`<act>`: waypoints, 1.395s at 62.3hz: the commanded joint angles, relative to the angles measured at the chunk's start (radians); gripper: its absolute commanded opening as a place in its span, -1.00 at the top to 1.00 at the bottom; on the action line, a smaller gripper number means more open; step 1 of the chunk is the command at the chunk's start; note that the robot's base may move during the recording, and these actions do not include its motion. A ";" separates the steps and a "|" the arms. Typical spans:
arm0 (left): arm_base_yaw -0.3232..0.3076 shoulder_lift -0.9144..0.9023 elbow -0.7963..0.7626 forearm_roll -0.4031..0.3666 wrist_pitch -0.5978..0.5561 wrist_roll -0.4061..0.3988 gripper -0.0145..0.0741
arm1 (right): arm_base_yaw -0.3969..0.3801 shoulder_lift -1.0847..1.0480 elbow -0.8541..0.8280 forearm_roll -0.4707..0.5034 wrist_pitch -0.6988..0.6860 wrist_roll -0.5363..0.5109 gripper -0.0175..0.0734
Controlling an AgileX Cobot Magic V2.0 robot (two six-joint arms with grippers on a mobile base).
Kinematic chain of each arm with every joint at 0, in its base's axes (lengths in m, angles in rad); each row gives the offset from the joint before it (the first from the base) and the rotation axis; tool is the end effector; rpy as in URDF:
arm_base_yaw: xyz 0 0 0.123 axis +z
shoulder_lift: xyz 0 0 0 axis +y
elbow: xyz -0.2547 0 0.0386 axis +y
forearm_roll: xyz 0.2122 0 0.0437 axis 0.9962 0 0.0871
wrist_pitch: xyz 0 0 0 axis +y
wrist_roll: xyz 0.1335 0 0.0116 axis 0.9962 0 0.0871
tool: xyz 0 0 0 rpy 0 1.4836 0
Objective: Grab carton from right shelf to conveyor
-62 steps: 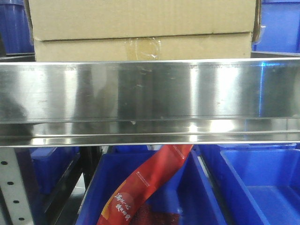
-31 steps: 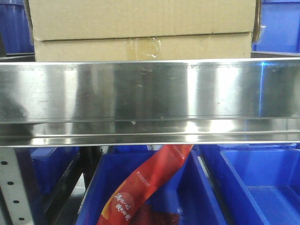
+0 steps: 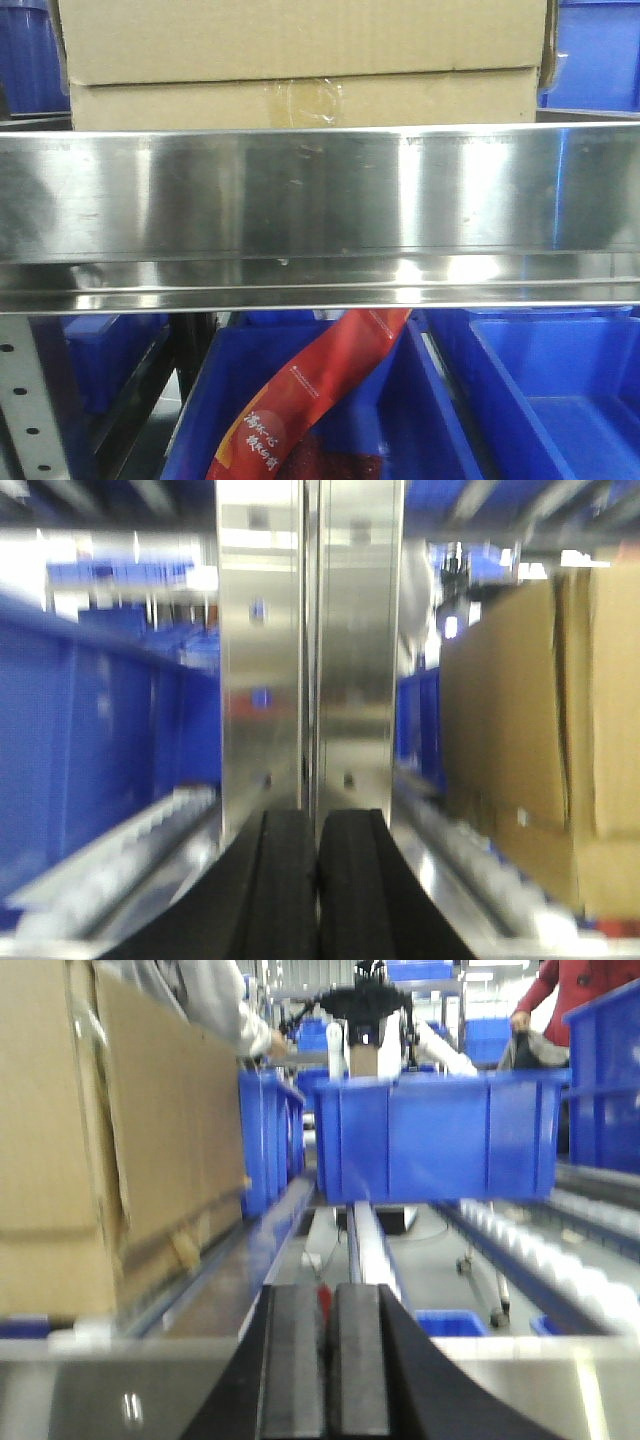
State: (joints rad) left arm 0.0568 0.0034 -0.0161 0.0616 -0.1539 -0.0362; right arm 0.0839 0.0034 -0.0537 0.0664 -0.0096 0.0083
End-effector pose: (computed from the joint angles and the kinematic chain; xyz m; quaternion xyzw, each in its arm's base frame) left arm 0.0867 0.0037 0.2424 -0.0061 0.6120 0.0293 0.7903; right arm 0.0874 0.0073 0.2363 -0.0028 0.6532 0.0598 0.7548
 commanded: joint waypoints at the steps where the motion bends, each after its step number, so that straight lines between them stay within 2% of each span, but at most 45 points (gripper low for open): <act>1: 0.002 -0.003 -0.083 0.026 0.022 0.000 0.67 | 0.000 -0.003 -0.108 0.000 0.035 0.018 0.77; 7: 0.002 0.005 -0.214 0.085 0.175 0.000 0.67 | 0.000 0.001 -0.239 0.000 0.169 0.020 0.77; 11: 0.002 0.040 -0.306 0.094 0.278 0.000 0.65 | 0.000 0.035 -0.326 0.000 0.239 0.020 0.77; 17: 0.002 0.112 -0.431 0.094 0.425 0.000 0.50 | 0.000 0.095 -0.422 0.000 0.277 0.020 0.72; 22: -0.002 0.179 -0.512 0.090 0.481 0.000 0.24 | 0.000 0.150 -0.471 0.000 0.278 0.020 0.45; 29: -0.002 0.259 -0.580 0.080 0.473 0.000 -0.20 | 0.000 0.220 -0.495 0.000 0.260 0.020 -0.09; 33: -0.004 0.298 -0.603 0.078 0.471 0.000 -0.36 | 0.000 0.251 -0.495 0.000 0.253 0.020 -0.40; 37: -0.025 0.326 -0.628 0.074 0.473 0.000 -0.44 | 0.000 0.275 -0.495 0.000 0.253 0.020 -0.62; 41: -0.068 0.348 -0.656 0.056 0.473 0.000 -0.45 | 0.000 0.281 -0.495 0.000 0.244 -0.008 -0.63; 48: -0.204 0.407 -0.738 0.045 0.479 0.000 -0.45 | 0.008 0.292 -0.511 0.000 0.182 -0.008 -0.62; 53: -0.299 0.458 -0.792 0.045 0.489 0.000 -0.45 | 0.031 0.314 -0.557 0.002 0.244 -0.008 -0.62; 62: -0.515 0.611 -0.894 0.045 0.537 0.002 -0.45 | 0.104 0.401 -0.671 0.002 0.370 -0.008 -0.62; 66: -0.616 0.697 -0.938 0.062 0.556 0.002 -0.45 | 0.149 0.456 -0.730 0.002 0.395 -0.008 -0.62; 73: -0.752 0.842 -1.021 0.112 0.576 0.002 -0.45 | 0.209 0.564 -0.817 0.002 0.430 -0.008 -0.62; 78: -0.801 0.954 -1.113 0.127 0.620 0.002 -0.45 | 0.238 0.647 -0.892 0.002 0.472 -0.008 -0.62; 87: -0.781 1.136 -1.337 0.127 0.749 -0.080 -0.45 | 0.242 0.796 -1.072 0.002 0.590 -0.008 -0.62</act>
State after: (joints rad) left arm -0.7336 1.0658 -1.2380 0.1777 0.5403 -0.0693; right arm 0.3234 0.7345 -1.0334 0.0724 0.5328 0.0093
